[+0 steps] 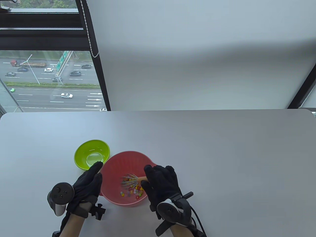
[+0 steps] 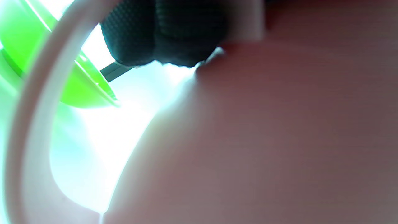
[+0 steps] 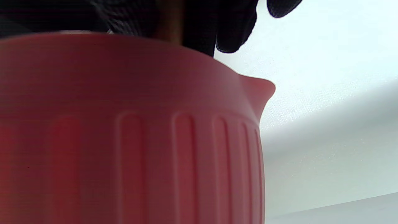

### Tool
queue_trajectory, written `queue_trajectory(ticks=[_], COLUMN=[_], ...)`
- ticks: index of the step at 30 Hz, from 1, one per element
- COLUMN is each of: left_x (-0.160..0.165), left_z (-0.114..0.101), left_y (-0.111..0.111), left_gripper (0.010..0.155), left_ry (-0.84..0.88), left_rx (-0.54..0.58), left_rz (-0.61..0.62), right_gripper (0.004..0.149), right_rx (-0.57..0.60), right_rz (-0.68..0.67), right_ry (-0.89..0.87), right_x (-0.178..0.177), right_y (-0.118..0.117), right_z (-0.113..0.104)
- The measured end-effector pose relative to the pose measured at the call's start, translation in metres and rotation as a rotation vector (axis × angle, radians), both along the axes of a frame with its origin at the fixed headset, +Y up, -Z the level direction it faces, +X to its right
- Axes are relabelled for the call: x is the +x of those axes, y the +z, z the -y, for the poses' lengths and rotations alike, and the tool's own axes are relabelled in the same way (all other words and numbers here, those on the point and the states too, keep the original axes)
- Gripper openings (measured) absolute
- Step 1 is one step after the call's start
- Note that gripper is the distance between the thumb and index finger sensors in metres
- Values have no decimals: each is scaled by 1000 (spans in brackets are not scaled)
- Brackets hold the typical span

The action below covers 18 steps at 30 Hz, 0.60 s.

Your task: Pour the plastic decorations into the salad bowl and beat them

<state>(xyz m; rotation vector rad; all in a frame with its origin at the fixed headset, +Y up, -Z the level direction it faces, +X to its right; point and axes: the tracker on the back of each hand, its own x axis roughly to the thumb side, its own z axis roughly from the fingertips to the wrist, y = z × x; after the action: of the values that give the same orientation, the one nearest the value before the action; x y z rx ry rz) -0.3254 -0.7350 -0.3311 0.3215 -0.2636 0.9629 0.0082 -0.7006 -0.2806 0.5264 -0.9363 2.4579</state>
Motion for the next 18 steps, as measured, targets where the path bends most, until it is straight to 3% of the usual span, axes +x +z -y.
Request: queue_trajectory(ticks=[18], left_x=[-1], left_z=[1], left_y=[-1], left_gripper=[58], left_ry=[8], left_rx=[-1], left_rz=[-1], right_gripper=[61], right_rx=[-9], right_rz=[19], right_ry=[-141], right_x=[16], right_y=[0], right_z=[-9])
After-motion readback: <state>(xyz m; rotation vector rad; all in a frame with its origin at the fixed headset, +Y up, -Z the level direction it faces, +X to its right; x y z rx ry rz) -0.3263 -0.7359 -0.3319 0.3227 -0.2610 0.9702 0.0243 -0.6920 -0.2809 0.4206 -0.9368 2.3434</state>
